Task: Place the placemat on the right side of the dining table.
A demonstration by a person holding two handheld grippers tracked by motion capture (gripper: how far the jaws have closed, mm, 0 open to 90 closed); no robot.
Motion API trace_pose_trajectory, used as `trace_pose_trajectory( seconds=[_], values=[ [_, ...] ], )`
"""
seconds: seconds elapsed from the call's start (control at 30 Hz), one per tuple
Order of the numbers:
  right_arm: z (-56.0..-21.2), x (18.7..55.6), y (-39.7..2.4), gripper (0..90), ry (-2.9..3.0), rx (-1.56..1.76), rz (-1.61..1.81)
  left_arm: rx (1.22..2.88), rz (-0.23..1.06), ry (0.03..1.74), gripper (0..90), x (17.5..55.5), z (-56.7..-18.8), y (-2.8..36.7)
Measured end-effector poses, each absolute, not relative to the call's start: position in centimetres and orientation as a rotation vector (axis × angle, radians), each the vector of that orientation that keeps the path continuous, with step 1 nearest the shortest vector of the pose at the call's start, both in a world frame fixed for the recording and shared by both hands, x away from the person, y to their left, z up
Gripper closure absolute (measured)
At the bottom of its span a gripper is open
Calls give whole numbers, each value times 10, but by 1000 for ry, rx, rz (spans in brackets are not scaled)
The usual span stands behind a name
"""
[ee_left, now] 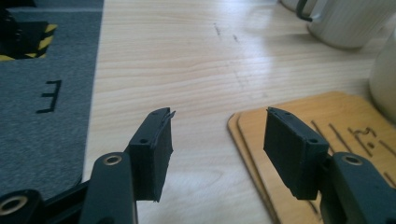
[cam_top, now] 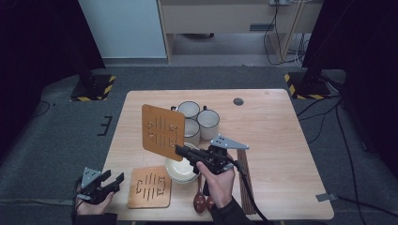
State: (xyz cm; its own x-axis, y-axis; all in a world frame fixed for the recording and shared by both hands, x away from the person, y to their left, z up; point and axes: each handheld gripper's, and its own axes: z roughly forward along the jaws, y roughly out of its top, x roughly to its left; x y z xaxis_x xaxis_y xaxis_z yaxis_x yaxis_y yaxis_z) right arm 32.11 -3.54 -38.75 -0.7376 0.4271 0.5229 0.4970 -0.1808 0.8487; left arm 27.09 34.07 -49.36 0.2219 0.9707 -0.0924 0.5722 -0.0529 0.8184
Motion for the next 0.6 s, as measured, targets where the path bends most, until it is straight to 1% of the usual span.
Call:
trace_pose_trajectory(
  seconds=[0.23,0.43,0.6],
  values=[
    [-386,325,-51,873,-1958,-1155,-2122,1746,652,1423,395,295,-490,330],
    [-384,328,-63,873,-1936,-1185,-2150,1786,674,1403,350,322,-493,319],
    [-382,330,-75,873,-1928,-1211,-2169,1798,674,1452,319,343,-501,318]
  ],
)
